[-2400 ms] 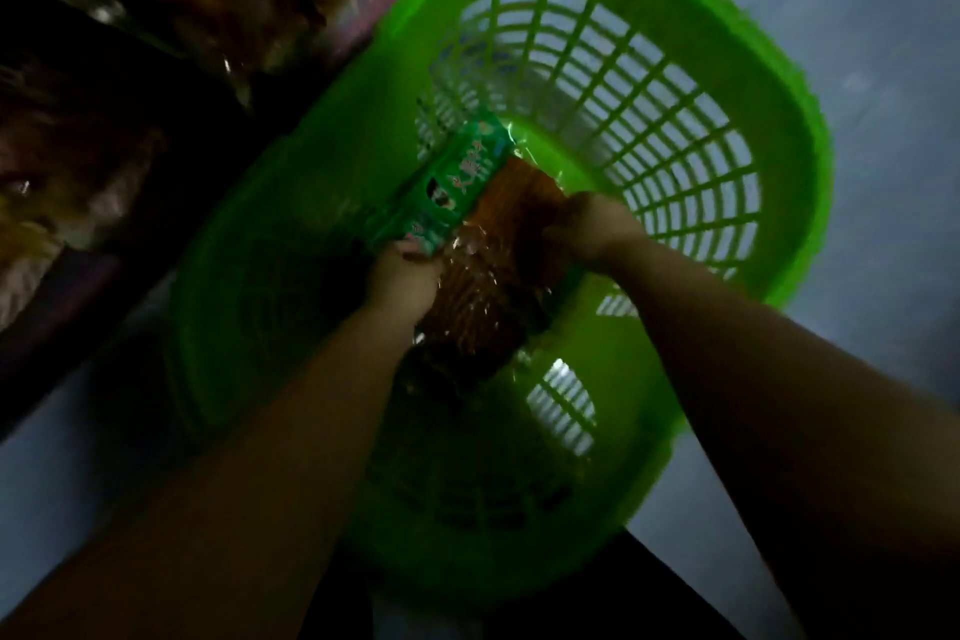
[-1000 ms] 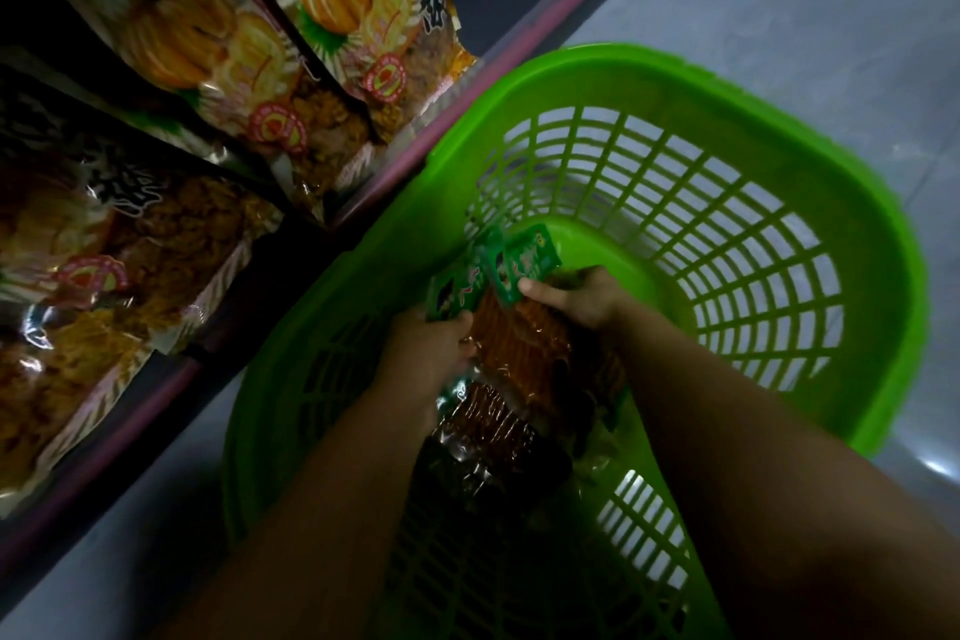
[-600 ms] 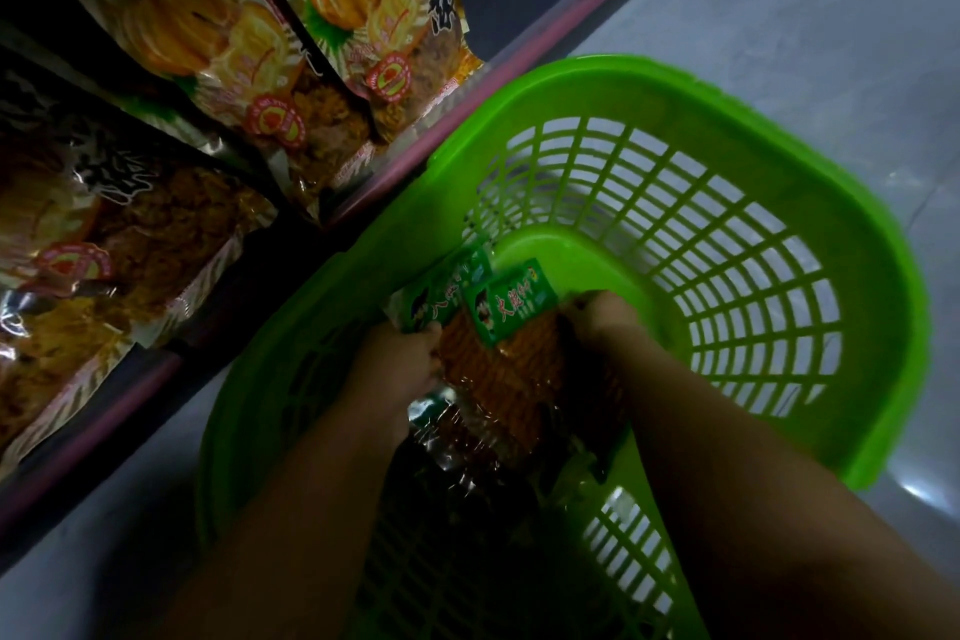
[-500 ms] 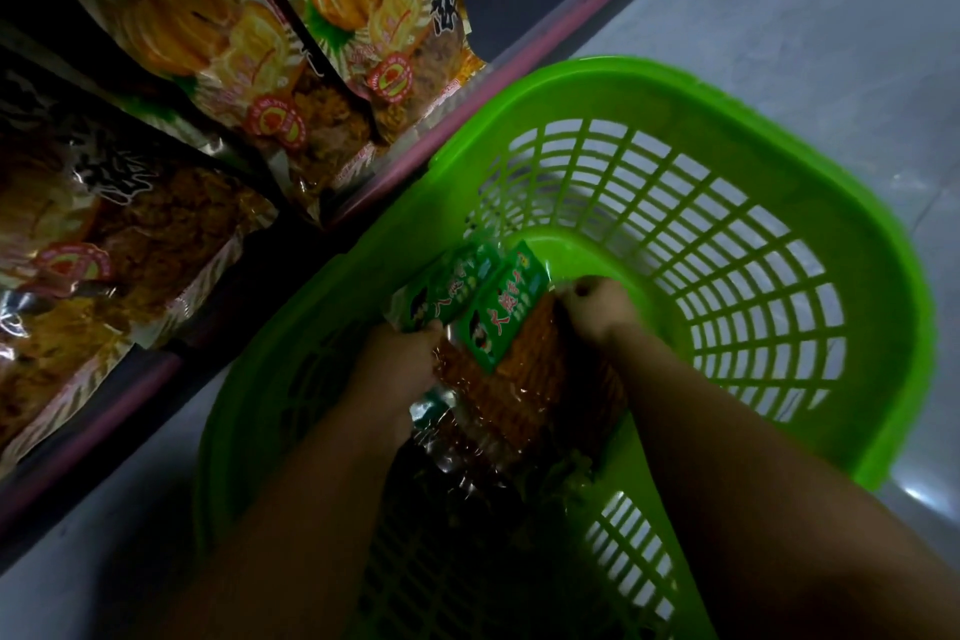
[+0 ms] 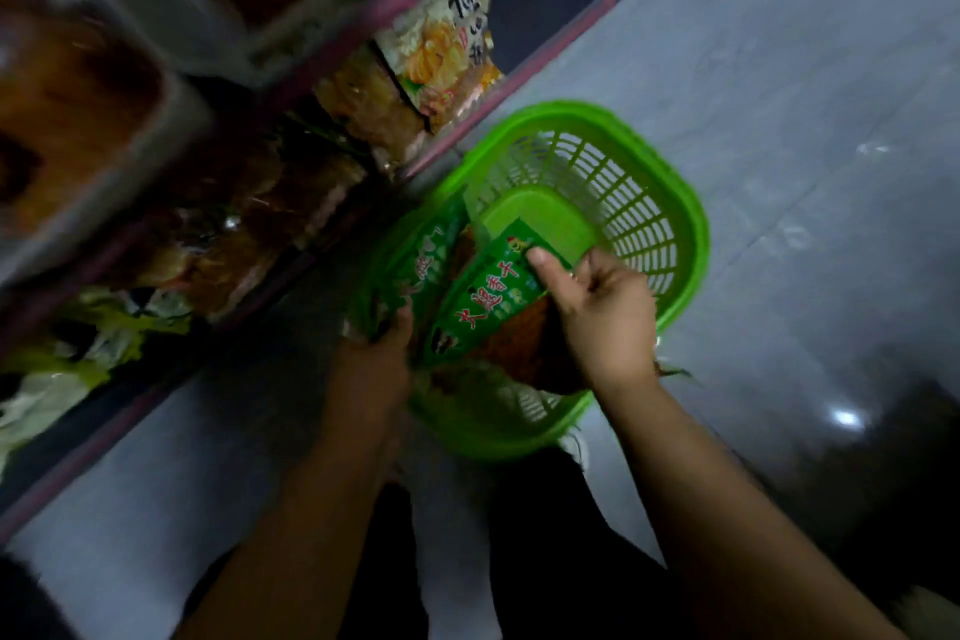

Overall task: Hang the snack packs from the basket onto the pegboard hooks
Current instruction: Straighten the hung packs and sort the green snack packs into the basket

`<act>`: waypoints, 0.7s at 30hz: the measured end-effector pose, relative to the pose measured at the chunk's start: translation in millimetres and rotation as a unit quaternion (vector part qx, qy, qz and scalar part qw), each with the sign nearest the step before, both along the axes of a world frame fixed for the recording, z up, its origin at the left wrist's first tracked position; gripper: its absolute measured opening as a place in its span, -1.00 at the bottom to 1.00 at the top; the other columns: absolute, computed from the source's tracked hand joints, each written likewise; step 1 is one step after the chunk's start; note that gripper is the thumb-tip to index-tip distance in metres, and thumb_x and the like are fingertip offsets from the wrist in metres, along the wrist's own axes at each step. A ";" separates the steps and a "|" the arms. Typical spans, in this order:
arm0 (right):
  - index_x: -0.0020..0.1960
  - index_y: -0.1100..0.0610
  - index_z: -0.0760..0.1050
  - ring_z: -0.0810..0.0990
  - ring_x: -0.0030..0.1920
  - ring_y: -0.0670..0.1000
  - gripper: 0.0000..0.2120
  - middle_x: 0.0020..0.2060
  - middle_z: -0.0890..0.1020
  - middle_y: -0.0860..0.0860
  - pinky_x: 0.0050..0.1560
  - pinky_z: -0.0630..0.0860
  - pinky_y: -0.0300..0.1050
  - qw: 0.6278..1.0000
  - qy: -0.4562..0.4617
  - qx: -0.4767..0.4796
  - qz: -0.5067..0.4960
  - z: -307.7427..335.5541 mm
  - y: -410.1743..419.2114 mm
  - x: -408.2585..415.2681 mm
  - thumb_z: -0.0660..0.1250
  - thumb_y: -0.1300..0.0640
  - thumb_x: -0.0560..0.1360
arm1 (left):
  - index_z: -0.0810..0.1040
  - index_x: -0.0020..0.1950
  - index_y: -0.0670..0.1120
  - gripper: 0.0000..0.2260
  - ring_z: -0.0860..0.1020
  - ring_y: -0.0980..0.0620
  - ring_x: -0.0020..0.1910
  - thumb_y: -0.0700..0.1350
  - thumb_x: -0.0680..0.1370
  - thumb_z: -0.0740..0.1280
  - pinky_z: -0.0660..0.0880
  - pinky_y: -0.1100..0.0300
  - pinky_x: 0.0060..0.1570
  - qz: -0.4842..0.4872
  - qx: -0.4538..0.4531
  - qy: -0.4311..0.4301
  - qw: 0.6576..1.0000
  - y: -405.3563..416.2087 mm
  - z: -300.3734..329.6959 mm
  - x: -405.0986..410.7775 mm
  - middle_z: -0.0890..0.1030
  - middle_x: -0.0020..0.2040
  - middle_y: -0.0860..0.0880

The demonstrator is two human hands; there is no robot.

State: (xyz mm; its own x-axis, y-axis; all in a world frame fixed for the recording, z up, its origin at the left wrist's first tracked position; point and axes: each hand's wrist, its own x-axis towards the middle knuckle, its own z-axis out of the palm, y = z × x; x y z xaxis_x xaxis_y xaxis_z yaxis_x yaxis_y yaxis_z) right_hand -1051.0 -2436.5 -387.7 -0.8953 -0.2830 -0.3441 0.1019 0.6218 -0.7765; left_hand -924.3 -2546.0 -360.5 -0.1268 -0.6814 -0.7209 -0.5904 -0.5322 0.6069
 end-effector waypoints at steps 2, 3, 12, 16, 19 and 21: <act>-0.51 0.06 0.14 0.25 -0.53 -0.04 -0.44 -0.64 0.21 -0.06 -0.39 0.26 -0.05 0.999 -0.003 -0.016 0.044 74.1 -1.8 17.5 0.43 -0.10 0.40 | 0.47 0.23 -0.16 -0.69 0.56 0.01 -0.08 -0.05 0.54 0.33 0.52 0.31 -0.17 0.048 -0.024 0.027 0.998 -4.5 70.3 20.0 0.56 0.01 -0.06; -0.51 0.06 0.11 0.22 -0.54 -0.08 -0.43 -0.65 0.19 -0.04 -0.40 0.22 -0.09 0.998 -0.001 -0.025 0.062 111.6 -3.5 24.9 0.41 -0.05 0.44 | 0.48 0.23 -0.11 -0.70 0.56 0.02 -0.05 -0.06 0.53 0.35 0.52 0.25 -0.08 0.061 -0.041 0.029 0.997 -7.9 109.0 29.2 0.56 0.03 -0.03; -0.36 0.35 0.33 0.31 -0.34 -0.04 -0.60 -0.45 0.30 0.21 -0.30 0.29 -0.03 0.940 -0.043 -0.245 0.235 393.5 -78.1 55.4 0.24 0.18 0.59 | 0.65 -0.06 0.09 -0.93 0.64 0.22 -0.17 -0.03 0.47 0.41 0.55 0.32 -0.24 0.169 -0.168 0.166 0.957 -50.4 360.7 106.3 0.68 -0.16 0.19; -0.32 0.41 0.28 0.24 -0.37 -0.08 -0.58 -0.40 0.25 0.11 -0.34 0.18 -0.12 0.896 -0.012 -0.290 0.336 473.3 -122.3 77.6 0.23 0.15 0.59 | 0.64 -0.24 0.25 -0.85 0.64 0.25 -0.14 0.00 0.48 0.39 0.59 0.25 -0.14 0.170 -0.269 0.194 0.928 -71.4 443.7 141.4 0.67 -0.22 0.26; -0.39 0.16 0.27 0.23 -0.39 -0.16 -0.61 -0.44 0.24 -0.05 -0.36 0.16 -0.15 0.872 0.016 -0.324 0.365 521.0 -152.3 100.7 0.23 0.02 0.54 | 0.62 -0.29 0.19 -0.87 0.62 0.30 -0.31 0.04 0.46 0.37 0.55 0.34 -0.37 0.187 -0.351 0.227 0.889 -95.4 500.4 167.6 0.65 -0.35 0.27; -0.44 0.11 0.20 0.21 -0.42 -0.14 -0.55 -0.48 0.20 -0.09 -0.38 0.15 -0.09 0.868 0.053 -0.354 0.345 550.1 -171.5 120.1 0.23 -0.08 0.52 | 0.63 -0.34 0.17 -0.76 0.59 0.38 -0.36 -0.06 0.50 0.35 0.46 0.50 -0.44 0.171 -0.412 0.255 0.858 -112.0 535.5 182.8 0.62 -0.40 0.32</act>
